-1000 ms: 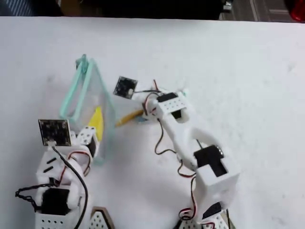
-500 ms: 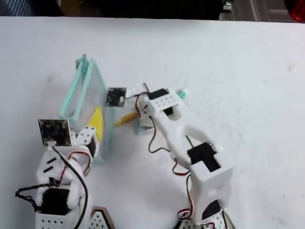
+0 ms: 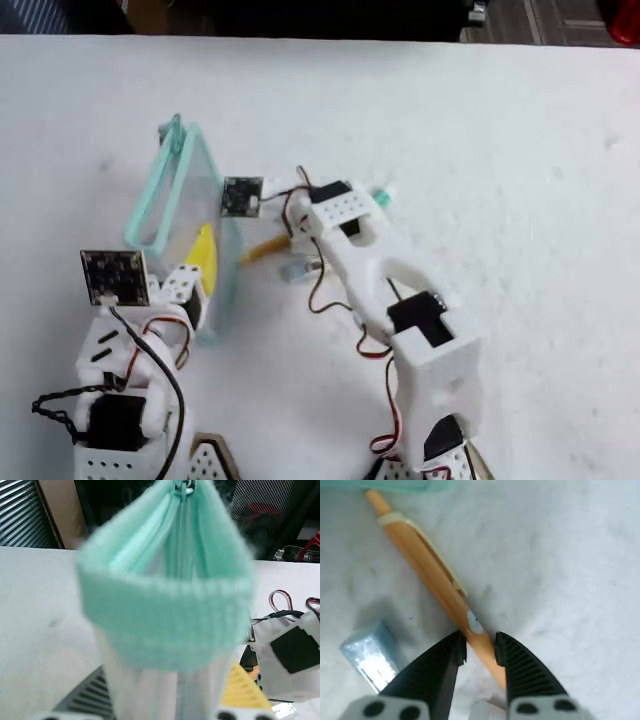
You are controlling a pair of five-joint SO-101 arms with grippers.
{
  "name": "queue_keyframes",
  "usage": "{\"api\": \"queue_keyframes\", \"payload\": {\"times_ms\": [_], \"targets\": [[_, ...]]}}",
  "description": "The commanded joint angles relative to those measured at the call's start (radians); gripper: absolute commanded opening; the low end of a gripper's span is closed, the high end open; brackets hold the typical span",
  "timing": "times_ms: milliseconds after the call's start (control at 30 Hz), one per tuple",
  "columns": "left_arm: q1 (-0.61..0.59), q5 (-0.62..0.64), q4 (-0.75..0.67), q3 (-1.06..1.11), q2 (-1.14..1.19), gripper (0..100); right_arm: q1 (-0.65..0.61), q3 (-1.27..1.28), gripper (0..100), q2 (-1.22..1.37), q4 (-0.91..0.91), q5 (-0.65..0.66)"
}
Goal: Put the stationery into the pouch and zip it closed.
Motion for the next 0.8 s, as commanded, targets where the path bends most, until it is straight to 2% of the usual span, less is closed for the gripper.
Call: {"api": "queue_keyframes", "payload": {"times_ms": [0,267,767], "targets": [[-0.005,-0.006,-0.032,-0.005,-0.008,19,0.022,-0.006,1.5,-0.004,0.019,0.005],[-0.004,-0.006,-0.034,-0.005,-0.008,19,0.143,-0.003,1.8,-0.122,0.03,-0.037],[-0.002,-0.006,-0.034,-0.005,-0.008,19,0.15,0.121,1.8,-0.45,0.025,-0.302]]}}
